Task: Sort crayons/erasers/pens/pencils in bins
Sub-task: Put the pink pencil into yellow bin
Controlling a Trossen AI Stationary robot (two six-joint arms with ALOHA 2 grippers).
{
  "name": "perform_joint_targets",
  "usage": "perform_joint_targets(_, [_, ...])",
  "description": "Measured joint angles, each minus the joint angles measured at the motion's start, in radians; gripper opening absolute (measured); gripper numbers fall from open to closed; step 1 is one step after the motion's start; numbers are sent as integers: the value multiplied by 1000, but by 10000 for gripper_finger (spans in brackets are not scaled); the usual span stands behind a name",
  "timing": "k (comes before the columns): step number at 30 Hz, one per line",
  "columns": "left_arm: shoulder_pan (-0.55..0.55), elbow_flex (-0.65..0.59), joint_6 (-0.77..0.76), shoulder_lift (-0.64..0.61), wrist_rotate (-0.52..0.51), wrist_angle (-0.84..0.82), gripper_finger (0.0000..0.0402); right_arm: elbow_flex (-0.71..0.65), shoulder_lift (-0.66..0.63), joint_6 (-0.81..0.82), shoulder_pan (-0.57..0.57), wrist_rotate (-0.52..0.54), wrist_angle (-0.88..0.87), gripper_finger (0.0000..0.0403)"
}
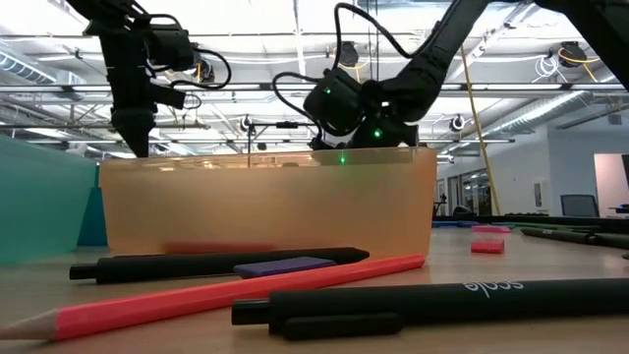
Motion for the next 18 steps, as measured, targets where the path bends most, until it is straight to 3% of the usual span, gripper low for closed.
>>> perform_joint_targets(3, [0,0,0,0,0,9,196,2,-5,-36,-14,-70,-39,199])
perform_joint_targets(7, [0,0,-6,0,0,26,196,3,-3,-92,-17,-74,-145,184])
perform_joint_targets(15, [0,0,-58,0,2,58,196,3,-1,-297,-22,-75,-266,86])
perform_joint_targets(18, [-1,0,-130,-3,83,80,196,3,-2,-325,-28,-84,-280,46])
